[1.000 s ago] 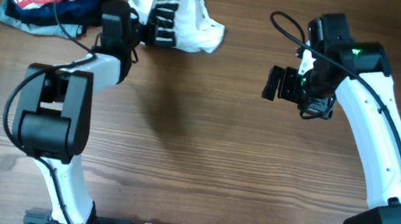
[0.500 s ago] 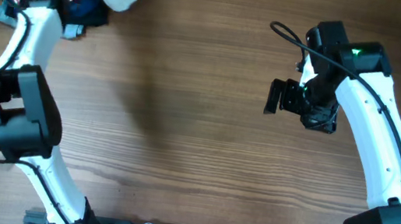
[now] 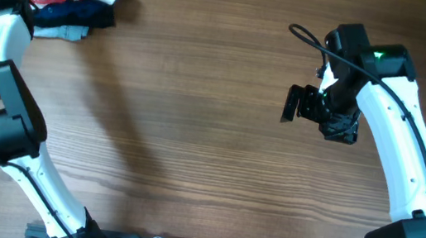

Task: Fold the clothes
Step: 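Carry the folded shirt with the left gripper onto the clothes stack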

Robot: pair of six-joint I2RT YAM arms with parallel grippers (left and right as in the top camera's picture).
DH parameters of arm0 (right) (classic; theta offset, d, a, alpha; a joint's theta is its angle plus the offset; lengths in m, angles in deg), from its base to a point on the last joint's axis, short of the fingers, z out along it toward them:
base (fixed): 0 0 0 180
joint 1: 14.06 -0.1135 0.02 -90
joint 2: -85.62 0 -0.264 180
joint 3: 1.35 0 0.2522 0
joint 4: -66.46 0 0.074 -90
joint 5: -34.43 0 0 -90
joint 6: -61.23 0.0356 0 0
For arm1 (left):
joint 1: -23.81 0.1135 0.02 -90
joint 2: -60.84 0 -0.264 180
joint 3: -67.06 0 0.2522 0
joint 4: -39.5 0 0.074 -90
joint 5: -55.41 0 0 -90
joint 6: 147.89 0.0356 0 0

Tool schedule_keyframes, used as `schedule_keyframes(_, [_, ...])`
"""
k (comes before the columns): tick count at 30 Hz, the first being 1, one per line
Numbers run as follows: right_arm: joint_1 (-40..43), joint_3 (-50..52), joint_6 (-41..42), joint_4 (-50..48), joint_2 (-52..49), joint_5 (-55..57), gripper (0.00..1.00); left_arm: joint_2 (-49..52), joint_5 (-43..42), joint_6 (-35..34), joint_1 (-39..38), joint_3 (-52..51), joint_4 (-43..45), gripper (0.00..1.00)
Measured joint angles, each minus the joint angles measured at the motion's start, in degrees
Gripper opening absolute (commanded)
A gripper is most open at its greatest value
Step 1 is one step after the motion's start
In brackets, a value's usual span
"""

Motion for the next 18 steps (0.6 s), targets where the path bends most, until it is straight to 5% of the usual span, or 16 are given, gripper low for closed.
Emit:
schedule_keyframes(1, [0.0,0.0,0.2,0.1,0.0,0.0,0.99,1.2,3.3,-0.3,0.2,0.0,0.2,0.21])
schedule_keyframes(2, [0.0,0.0,0.2,0.2,0.0,0.0,0.99,1.8,6.0,-0.5,0.4,0.1,0.1,0.77])
schedule_keyframes(3, [-0.2,0.0,0.2,0.2,0.0,0.0,0.99,2.0,8.2,-0.7,0.8,0.2,-0.5,1.0])
schedule_keyframes(4, [-0.5,0.0,0.2,0.2,0.0,0.0,0.99,2.2,10.4,-0.6,1.6,0.2,-1.2,1.0])
schedule_keyframes(9, [-2.3,0.0,1.0,-0.3,0.0,0.0,1.0,2.2,15.2,-1.5,6.7,0.2,-1.7,1.0])
schedule_keyframes(13, [-2.5,0.0,1.1,-1.8,0.0,0.0,1.0,-0.2,13.1,-9.1,6.2,0.2,-4.0,0.94])
schedule_keyframes(18, [-2.5,0.0,1.1,-2.0,0.0,0.0,1.0,-4.3,8.2,-12.5,5.5,0.6,-6.8,0.04])
